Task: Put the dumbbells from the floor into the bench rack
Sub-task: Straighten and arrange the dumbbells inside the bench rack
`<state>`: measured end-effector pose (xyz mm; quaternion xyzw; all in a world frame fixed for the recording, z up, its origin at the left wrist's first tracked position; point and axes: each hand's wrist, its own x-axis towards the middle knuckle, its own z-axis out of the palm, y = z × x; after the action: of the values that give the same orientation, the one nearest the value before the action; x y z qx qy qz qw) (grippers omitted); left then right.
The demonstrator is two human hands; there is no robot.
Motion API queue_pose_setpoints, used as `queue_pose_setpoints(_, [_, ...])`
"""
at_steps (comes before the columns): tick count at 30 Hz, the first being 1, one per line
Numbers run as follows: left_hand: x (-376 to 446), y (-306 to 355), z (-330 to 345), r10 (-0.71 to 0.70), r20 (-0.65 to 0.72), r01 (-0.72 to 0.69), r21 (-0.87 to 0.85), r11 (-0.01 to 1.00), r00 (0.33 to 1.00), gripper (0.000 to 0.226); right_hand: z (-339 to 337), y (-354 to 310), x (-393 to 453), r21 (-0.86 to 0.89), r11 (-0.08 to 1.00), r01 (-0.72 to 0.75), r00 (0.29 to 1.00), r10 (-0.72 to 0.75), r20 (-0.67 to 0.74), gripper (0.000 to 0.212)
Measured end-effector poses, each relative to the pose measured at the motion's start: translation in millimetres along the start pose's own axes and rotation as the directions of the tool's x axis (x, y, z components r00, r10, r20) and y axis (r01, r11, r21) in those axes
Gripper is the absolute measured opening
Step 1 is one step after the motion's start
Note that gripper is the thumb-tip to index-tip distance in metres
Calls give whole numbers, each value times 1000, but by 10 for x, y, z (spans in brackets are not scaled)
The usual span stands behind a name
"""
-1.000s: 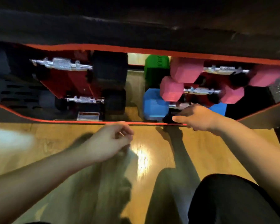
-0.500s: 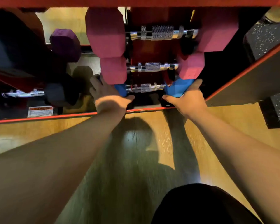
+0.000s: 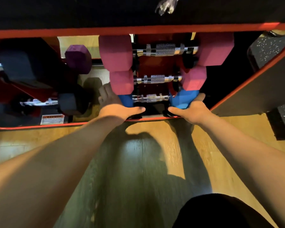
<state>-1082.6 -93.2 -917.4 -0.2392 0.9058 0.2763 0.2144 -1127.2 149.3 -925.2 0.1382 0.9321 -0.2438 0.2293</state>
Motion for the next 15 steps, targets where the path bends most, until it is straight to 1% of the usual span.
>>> queue_pose_setpoints(1, [-39, -11, -29, -45, 92, 53, -93, 994, 995, 139, -30, -26, -69, 7, 1000, -29, 1000, 30, -9, 145])
queue_pose_setpoints(2, [-96, -27, -42, -82, 87, 96, -170, 981, 993, 123, -54, -53, -141, 29, 999, -30, 997, 32, -73, 145])
queue_pose_setpoints(3, [-145, -46, -51, -130, 5, 128, -222, 967, 992, 112, -72, -91, -224, 74, 997, 6, 981, 8, -194, 140])
queue_pose_setpoints(4, [-159, -70, -49, -138, -106, 106, -266, 958, 985, 122, -104, -136, -310, 136, 987, 83, 947, -36, -320, 134])
queue_pose_setpoints(5, [-190, -89, -34, -125, -219, 48, -327, 944, 968, 129, -148, -195, -396, 203, 965, 166, 910, -71, -409, 128])
queue_pose_setpoints(6, [-227, -99, -11, -91, -316, -47, -402, 914, 944, 122, -191, -263, -462, 255, 936, 244, 886, -108, -451, 118])
queue_pose_setpoints(7, [-290, -60, -13, -72, -359, -113, -469, 876, 931, 105, -226, -345, -525, 282, 914, 293, 881, -143, -452, 103])
queue_pose_setpoints(8, [-361, 16, -38, -42, -349, -155, -519, 841, 936, 91, -265, -436, -592, 286, 907, 310, 886, -167, -433, 85])
queue_pose_setpoints(9, [-407, 118, -80, -19, -316, -157, -524, 837, 949, 80, -286, -493, -618, 285, 911, 300, 895, -165, -415, 69])
queue_pose_setpoints(10, [-422, 192, -126, -3, -272, -143, -516, 845, 962, 74, -294, -549, -644, 272, 914, 301, 895, -172, -411, 58])
queue_pose_setpoints(12, [-444, 303, -217, -13, -171, -77, -508, 858, 985, 65, -271, -617, -658, 209, 930, 301, 881, -187, -434, 54])
queue_pose_setpoints(13, [-447, 330, -240, -4, -157, -76, -502, 862, 988, 61, -244, -621, -620, 180, 937, 300, 867, -189, -461, 53])
queue_pose_setpoints(15, [-432, 349, -231, 6, -165, -86, -480, 873, 986, 51, -210, -615, -487, 176, 936, 305, 850, -184, -494, 69])
